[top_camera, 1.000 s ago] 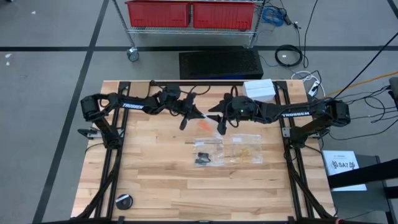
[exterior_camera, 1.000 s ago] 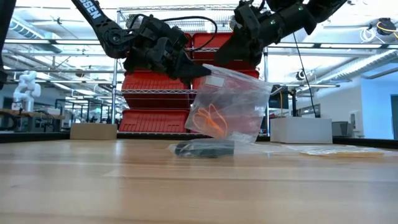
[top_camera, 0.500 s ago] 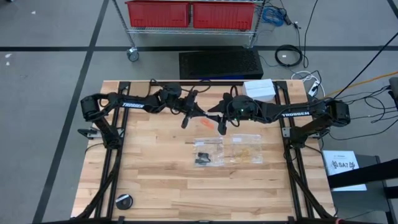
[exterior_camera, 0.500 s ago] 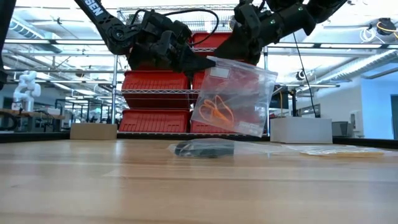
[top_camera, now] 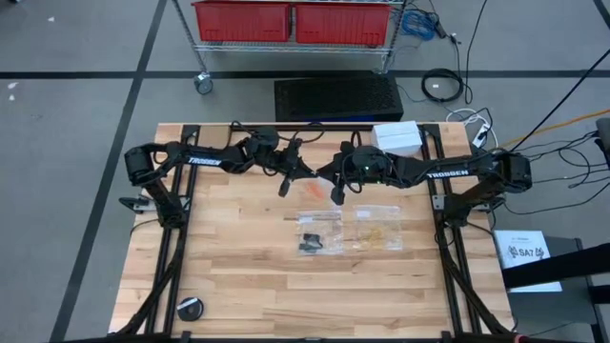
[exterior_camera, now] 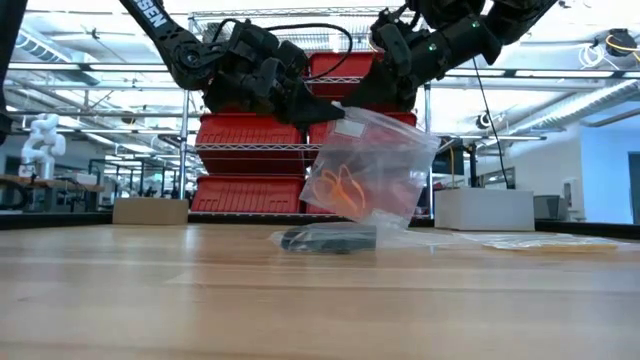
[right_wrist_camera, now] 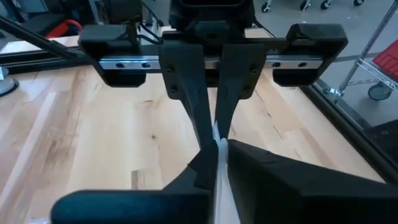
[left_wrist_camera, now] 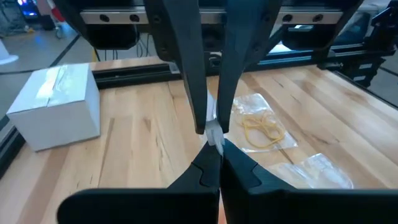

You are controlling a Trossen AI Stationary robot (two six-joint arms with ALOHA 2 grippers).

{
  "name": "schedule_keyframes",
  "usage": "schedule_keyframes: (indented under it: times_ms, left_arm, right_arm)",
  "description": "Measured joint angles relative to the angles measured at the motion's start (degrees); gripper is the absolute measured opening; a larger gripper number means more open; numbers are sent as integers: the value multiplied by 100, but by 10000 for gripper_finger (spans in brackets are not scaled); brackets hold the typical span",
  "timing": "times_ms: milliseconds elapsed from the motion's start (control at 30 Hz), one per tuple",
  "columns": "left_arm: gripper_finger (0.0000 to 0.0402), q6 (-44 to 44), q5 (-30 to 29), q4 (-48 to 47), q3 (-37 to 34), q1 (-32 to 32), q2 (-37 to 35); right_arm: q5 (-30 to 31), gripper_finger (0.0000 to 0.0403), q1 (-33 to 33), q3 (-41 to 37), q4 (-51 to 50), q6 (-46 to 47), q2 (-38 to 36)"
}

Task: Sort rubber bands
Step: Close the transparent zip bag that contains the orange rubber bands

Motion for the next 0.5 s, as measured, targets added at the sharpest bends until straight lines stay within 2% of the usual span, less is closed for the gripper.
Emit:
schedule_keyframes:
  times_ms: [133,233,333,500]
  left_arm:
    - [0,4,-42,57,0,6,0]
    - [0,7,-49,77,0,14,0]
    - [0,4,-61,68,0,32,0]
    - [0,-4,-61,126,23,83,-11]
  right_arm:
    - [-148,34,-2,3,22,9,11]
    - [-145,25,-2,102,-148,40,18]
    - [-132,7,-2,303,-527,-3,21]
    - [-109,7,-2,816,-1438,-92,25]
